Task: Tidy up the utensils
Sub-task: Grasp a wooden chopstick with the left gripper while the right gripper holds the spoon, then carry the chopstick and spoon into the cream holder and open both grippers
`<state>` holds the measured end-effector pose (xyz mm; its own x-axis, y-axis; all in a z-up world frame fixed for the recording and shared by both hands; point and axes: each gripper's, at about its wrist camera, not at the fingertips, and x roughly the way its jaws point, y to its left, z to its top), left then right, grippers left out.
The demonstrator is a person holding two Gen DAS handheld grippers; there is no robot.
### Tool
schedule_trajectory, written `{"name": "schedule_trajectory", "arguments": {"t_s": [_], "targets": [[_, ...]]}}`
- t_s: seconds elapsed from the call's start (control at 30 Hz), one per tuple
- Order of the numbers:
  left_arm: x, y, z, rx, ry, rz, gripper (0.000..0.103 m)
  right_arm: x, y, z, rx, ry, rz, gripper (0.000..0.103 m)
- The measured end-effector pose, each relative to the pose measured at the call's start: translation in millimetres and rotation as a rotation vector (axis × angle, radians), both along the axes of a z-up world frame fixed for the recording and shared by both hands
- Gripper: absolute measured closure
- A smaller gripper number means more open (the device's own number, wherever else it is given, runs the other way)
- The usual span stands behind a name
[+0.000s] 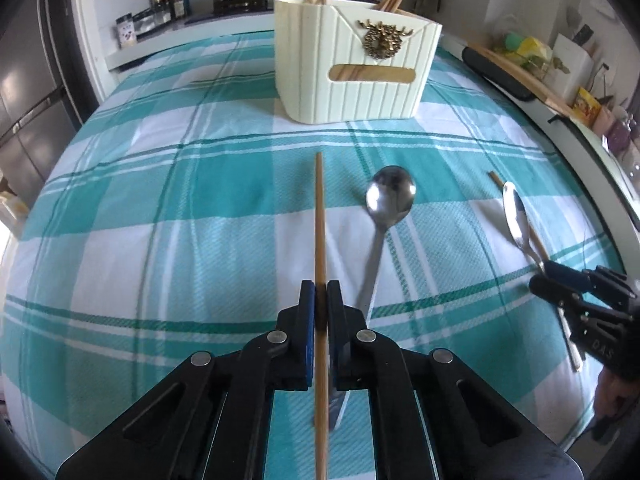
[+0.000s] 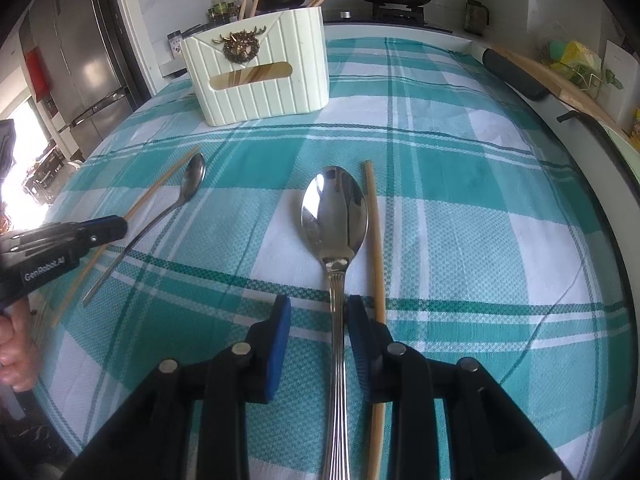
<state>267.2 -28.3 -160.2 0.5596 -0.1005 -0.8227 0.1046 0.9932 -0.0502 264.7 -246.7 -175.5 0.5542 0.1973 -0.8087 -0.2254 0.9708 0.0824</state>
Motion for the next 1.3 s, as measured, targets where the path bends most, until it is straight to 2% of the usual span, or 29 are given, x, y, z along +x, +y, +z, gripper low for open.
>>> {"name": "schedule_trajectory", "arguments": {"t_s": [0.13, 0.2, 0.27, 0.4, 0.47, 0.53, 0.73, 0.87, 1.0, 1.03, 1.1, 1.2, 1.3], "targets": [[-5, 23, -6, 0.008, 0.041, -0.007, 0.098, -1, 1, 0, -0.014, -0.001, 0.007, 0.073], [-7, 29, -10, 0.028, 0.046, -0.005, 0.088, 0, 2, 0, -0.018, 0.001, 0.007, 0.072], [-9, 34, -12, 0.029, 0.046, -0.012, 0.063, 0, 3, 1, -0.023, 0.004, 0.007, 0.072], [-13, 38, -8, 0.016, 0.029, -0.036, 0.047, -2, 0, 3, -0.012, 0.034, 0.010, 0.072], [-12, 39, -8, 0.022, 0.022, -0.043, 0.035, -4, -2, 3, -0.006, 0.052, 0.014, 0.072], [-8, 40, -9, 0.034, 0.018, -0.045, 0.032, -6, -2, 3, -0.022, 0.057, 0.027, 0.072], [14, 40, -16, 0.019, 0.045, -0.056, 0.032, 3, 1, 2, -0.050, 0.046, 0.020, 0.071], [33, 40, -18, 0.024, 0.055, -0.066, 0.032, 17, 9, 1, -0.061, 0.031, 0.036, 0.054], [52, 40, -18, 0.014, 0.067, -0.075, 0.036, 26, 16, 0, -0.094, 0.009, 0.041, 0.054], [57, 38, -18, 0.023, 0.067, -0.083, 0.041, 29, 16, 0, -0.090, 0.005, 0.038, 0.054], [65, 34, -18, 0.042, 0.066, -0.098, 0.043, 35, 17, 0, -0.090, 0.001, 0.034, 0.054], [77, 29, -17, 0.039, 0.076, -0.130, 0.056, 47, 20, -1, -0.095, -0.001, 0.034, 0.053], [83, 27, -17, 0.038, 0.081, -0.144, 0.076, 56, 22, -1, -0.097, -0.009, 0.031, 0.054]]}}
